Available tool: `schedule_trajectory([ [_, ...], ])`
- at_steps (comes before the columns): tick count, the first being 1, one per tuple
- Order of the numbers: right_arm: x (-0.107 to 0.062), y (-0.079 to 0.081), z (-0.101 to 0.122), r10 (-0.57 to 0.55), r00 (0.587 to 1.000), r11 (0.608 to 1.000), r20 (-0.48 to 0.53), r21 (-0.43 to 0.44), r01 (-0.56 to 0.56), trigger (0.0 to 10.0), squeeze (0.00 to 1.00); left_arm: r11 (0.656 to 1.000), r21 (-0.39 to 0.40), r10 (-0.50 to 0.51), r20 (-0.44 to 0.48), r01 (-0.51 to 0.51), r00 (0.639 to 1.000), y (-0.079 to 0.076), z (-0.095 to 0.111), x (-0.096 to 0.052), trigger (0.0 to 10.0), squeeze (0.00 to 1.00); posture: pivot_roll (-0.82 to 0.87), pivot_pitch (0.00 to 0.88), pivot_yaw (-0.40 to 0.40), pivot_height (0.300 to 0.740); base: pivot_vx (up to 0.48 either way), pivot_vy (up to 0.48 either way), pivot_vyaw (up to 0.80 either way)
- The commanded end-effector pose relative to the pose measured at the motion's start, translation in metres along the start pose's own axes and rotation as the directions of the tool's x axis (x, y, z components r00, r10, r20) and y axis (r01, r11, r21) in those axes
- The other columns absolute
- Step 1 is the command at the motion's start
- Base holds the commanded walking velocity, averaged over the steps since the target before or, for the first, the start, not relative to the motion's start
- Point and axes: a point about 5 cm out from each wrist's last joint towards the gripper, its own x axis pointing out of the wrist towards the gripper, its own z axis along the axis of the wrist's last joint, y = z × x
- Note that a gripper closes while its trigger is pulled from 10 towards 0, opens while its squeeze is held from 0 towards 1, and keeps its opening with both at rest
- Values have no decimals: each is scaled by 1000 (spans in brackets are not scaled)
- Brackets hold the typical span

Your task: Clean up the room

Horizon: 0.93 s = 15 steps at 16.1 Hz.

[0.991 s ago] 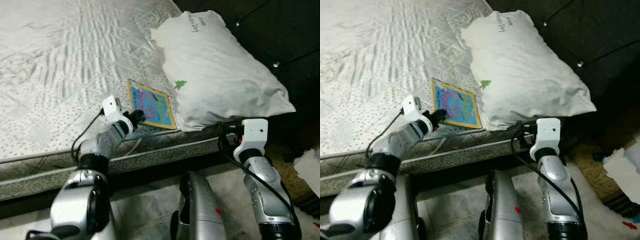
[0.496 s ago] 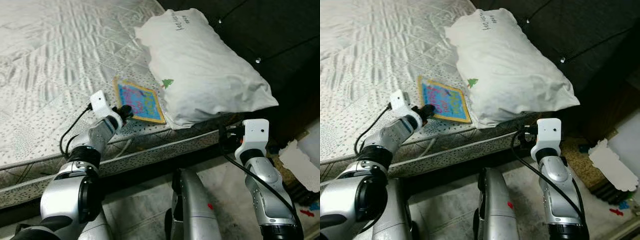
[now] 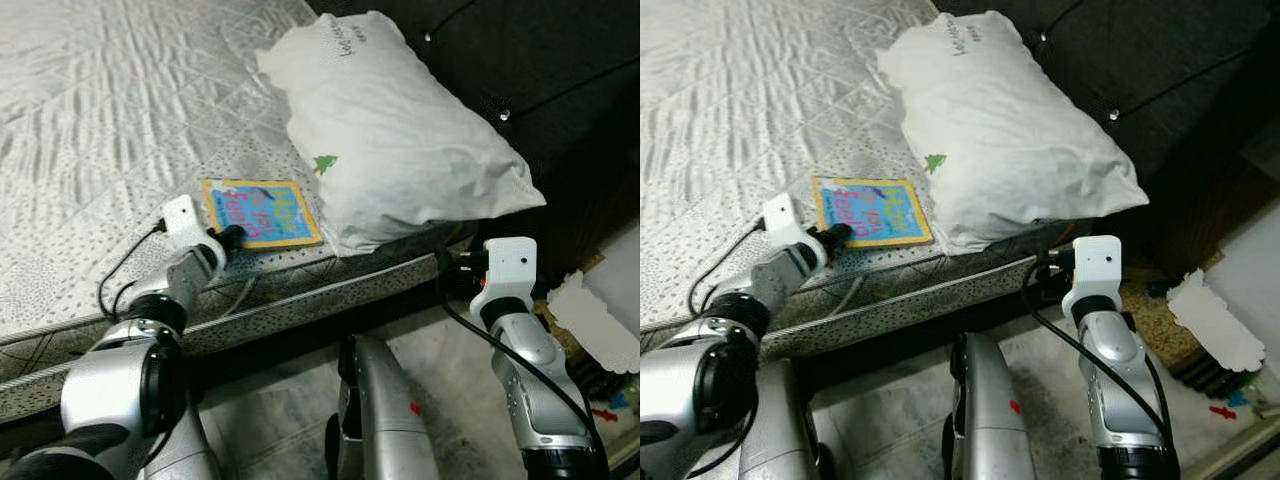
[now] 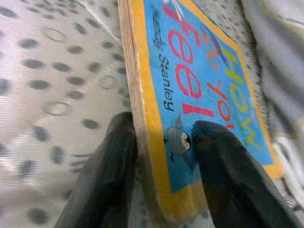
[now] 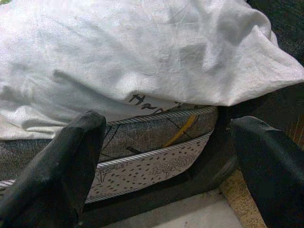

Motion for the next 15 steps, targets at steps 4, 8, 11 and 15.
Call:
schedule_trajectory([
  [4, 5, 4, 2, 11, 1000, 1000, 8, 5, -11, 10000, 0, 996, 81, 39, 17, -40, 999, 5, 9, -1, 10000, 1000, -99, 77, -122, 510, 0, 0, 0],
  [8, 13, 13, 5, 31, 999, 999, 24, 28, -32, 10000, 0, 985, 168, 26, 15, -28, 1000, 4, 6, 0, 10000, 1000, -72, 56, -110, 510, 0, 0, 0],
  [11, 13, 13, 5, 31, 999, 999, 24, 28, -32, 10000, 0, 985, 168, 26, 15, -28, 1000, 4, 6, 0, 10000, 1000, -72, 56, -110, 510, 0, 0, 0],
  [15, 13, 13, 5, 31, 999, 999, 24, 28, -32, 10000, 0, 985, 168, 26, 15, -28, 1000, 4, 6, 0, 10000, 1000, -72, 56, -110, 510, 0, 0, 0],
])
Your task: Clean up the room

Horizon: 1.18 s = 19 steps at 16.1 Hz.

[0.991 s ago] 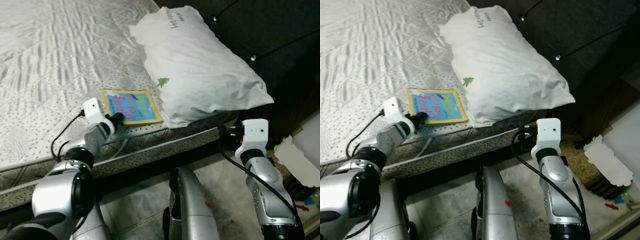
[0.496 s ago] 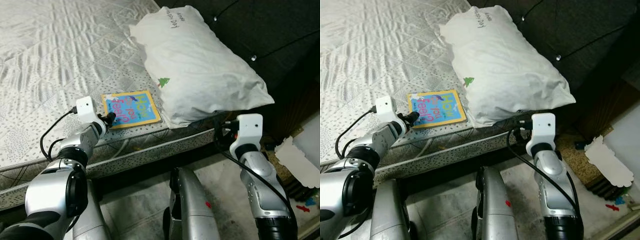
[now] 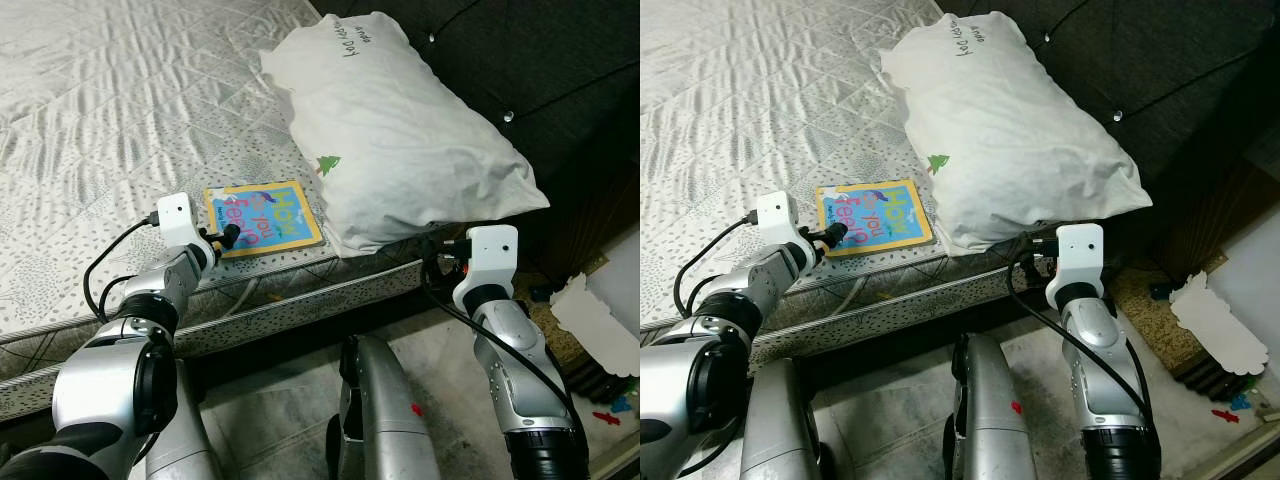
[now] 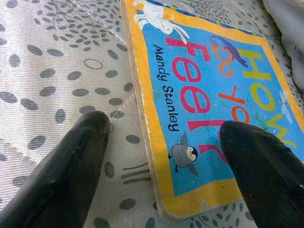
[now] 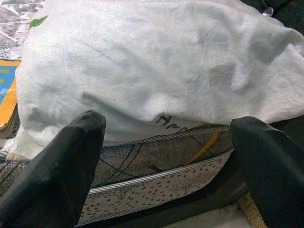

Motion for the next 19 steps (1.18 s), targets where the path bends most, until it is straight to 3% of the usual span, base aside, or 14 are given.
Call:
schedule_trajectory([
  [1, 0, -3, -1, -8, 1000, 1000, -6, 1, 8, 10000, 0, 1000, 12, -7, 1, 7, 1000, -4, 2, 1, 10000, 1000, -72, 56, -110, 510, 0, 0, 0],
  [9, 0, -3, -1, -8, 1000, 1000, -6, 1, 8, 10000, 0, 1000, 12, -7, 1, 7, 1000, -4, 2, 1, 10000, 1000, -72, 56, -110, 510, 0, 0, 0],
  [10, 19, 23, 1, 57, 998, 996, 22, 65, -59, 10000, 0, 979, 160, 96, 193, -128, 976, 6, 0, -12, 10000, 482, 74, 0, -15, 510, 0, 0, 0],
  [11, 36, 55, 7, 103, 993, 983, 57, 145, -111, 10000, 0, 876, 305, 202, 472, -374, 858, 4, 4, -48, 10000, 0, 73, 0, -8, 510, 0, 0, 0],
  [12, 38, 63, 9, 121, 990, 978, 68, 163, -130, 10000, 0, 854, 321, 191, 540, -410, 820, 0, 6, -60, 10000, 0, 73, 0, -5, 510, 0, 0, 0],
  [13, 29, 67, 8, 145, 986, 975, 88, 156, -158, 10000, 0, 902, 329, 53, 560, -280, 827, -5, 4, -68, 10000, 0, 69, 0, 5, 510, 0, 0, 0],
  [14, 26, 68, 7, 147, 985, 976, 90, 151, -159, 10000, 0, 914, 323, 23, 563, -246, 826, -5, 2, -71, 10000, 0, 69, 0, 5, 510, 0, 0, 0],
  [15, 25, 67, 4, 111, 991, 983, 78, 141, -122, 10000, 0, 917, 294, 73, 544, -271, 836, 1, -6, -73, 10000, 173, 66, 0, 9, 510, 0, 0, 0],
  [16, 24, 67, 3, 114, 991, 981, 71, 150, -123, 10000, 0, 923, 280, 79, 537, -265, 840, 1, -8, -74, 10000, 949, 68, 0, 11, 510, 0, 0, 0],
  [17, 26, 66, -2, 107, 991, 974, 76, 192, -120, 10000, 0, 914, 306, 65, 539, -267, 840, -8, -9, -87, 10000, 1000, 70, 0, 14, 510, 0, 0, 0],
  [19, 20, 67, -1, 124, 988, 966, 93, 215, -141, 10000, 0, 903, 336, 27, 577, -267, 817, -13, -7, -91, 10000, 1000, 75, 0, 14, 510, 0, 0, 0],
])
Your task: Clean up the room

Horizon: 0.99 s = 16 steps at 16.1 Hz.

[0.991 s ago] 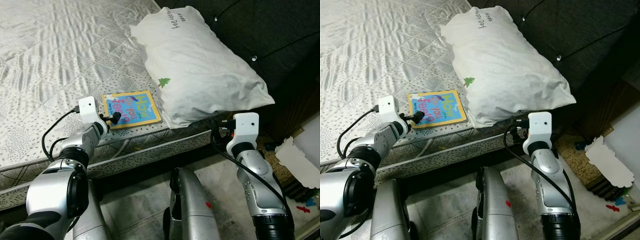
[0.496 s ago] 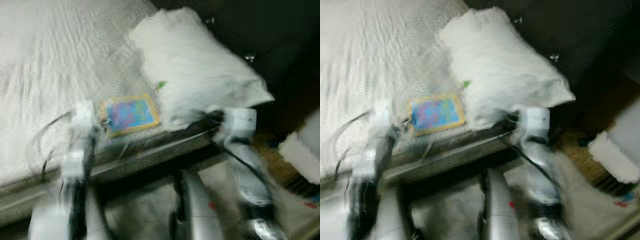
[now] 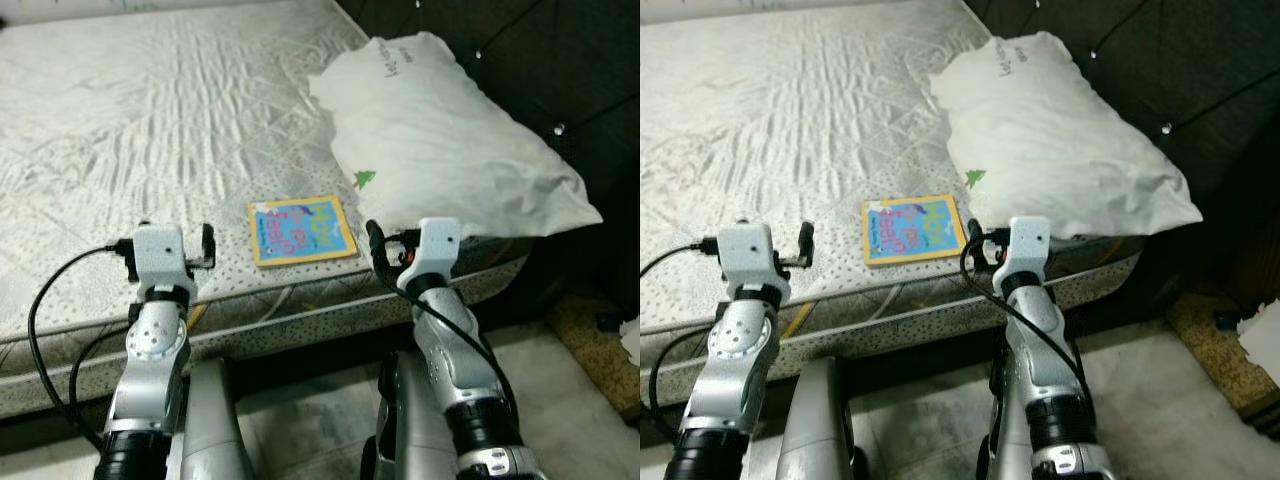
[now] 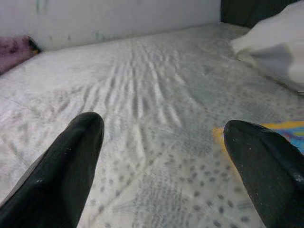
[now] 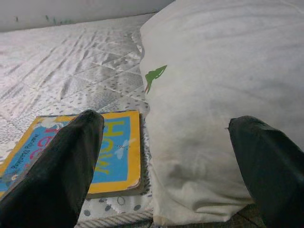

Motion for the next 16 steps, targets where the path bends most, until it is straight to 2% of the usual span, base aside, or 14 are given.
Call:
schedule_trajectory([
  [1, -3, 2, 1, 9, 1000, 1000, 7, 20, -9, 10000, 0, 1000, 19, 4, 52, -5, 999, 0, 7, -2, 10000, 0, 79, 0, 11, 510, 0, 0, 0],
  [2, -4, 1, 1, 2, 1000, 999, 11, 36, -2, 10000, 0, 1000, -10, -5, 21, 5, 1000, -3, 5, -5, 10000, 0, 81, 0, 9, 510, 0, 0, 0],
  [3, -4, -2, 1, -25, 1000, 999, 16, 35, 25, 10000, 0, 997, -22, -72, 24, 72, 997, -7, 5, -13, 10000, 0, 84, 5, 6, 510, 0, 0, 0],
  [5, -3, -2, 2, -25, 999, 999, 21, 41, 25, 10000, 0, 994, -58, -90, 0, 89, 996, -9, 2, -18, 10000, 0, 81, 2, 2, 535, 0, 0, 0],
  [12, 5, -2, 16, -21, 998, 998, 54, 60, 18, 10000, 0, 990, -91, -110, 34, 112, 993, -17, 9, -14, 10000, 0, 64, 0, -10, 607, 0, 0, 0],
  [16, 6, -3, 16, -26, 998, 998, 50, 63, 23, 10000, 0, 993, -91, -79, 19, 81, 997, -16, 8, -12, 10000, 0, 67, 0, -11, 651, 0, 0, 0],
])
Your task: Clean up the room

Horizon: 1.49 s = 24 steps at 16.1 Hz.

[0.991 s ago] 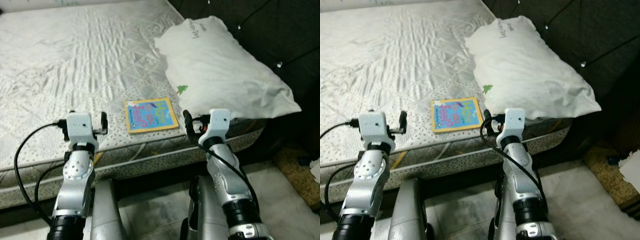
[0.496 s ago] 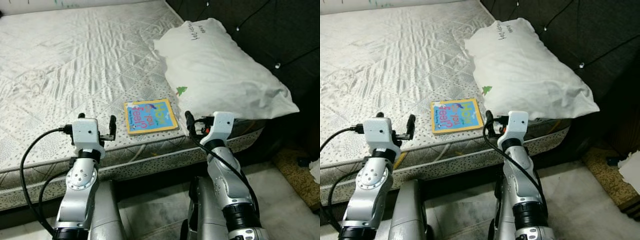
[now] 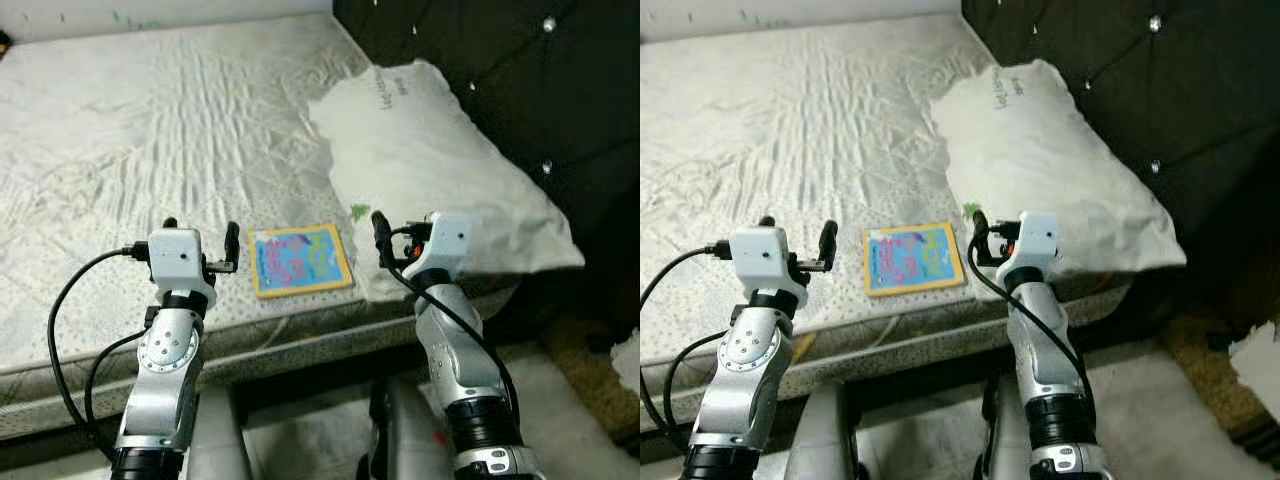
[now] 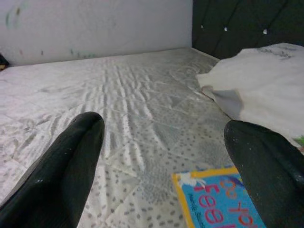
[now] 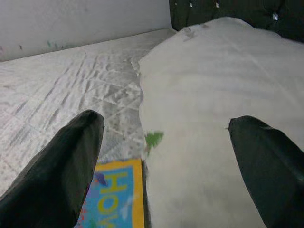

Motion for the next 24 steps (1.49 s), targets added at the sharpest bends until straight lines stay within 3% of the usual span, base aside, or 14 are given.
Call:
schedule_trajectory([
  [1, 3, 1, 5, -6, 1000, 1000, 10, 12, 6, 10000, 0, 1000, 18, 18, 0, -18, 1000, 3, 2, 2, 10000, 0, 66, 0, -11, 661, 0, 0, 0],
  [8, 5, -2, 4, -21, 1000, 1000, 2, -2, 21, 10000, 0, 1000, 0, -5, 15, 5, 1000, -4, 7, 7, 10000, 0, 62, 2, -12, 740, 0, 0, 0],
  [17, 4, 0, 0, -16, 1000, 1000, -11, -12, 16, 10000, 0, 1000, -20, -20, 2, 20, 1000, -6, 5, 9, 10000, 0, 64, 0, -17, 740, 0, 0, 0],
  [24, 5, 0, -1, -12, 1000, 1000, -11, -11, 11, 10000, 0, 999, -37, -30, -8, 30, 1000, -8, 4, 10, 10000, 0, 67, 0, -23, 740, 0, 480, 0],
])
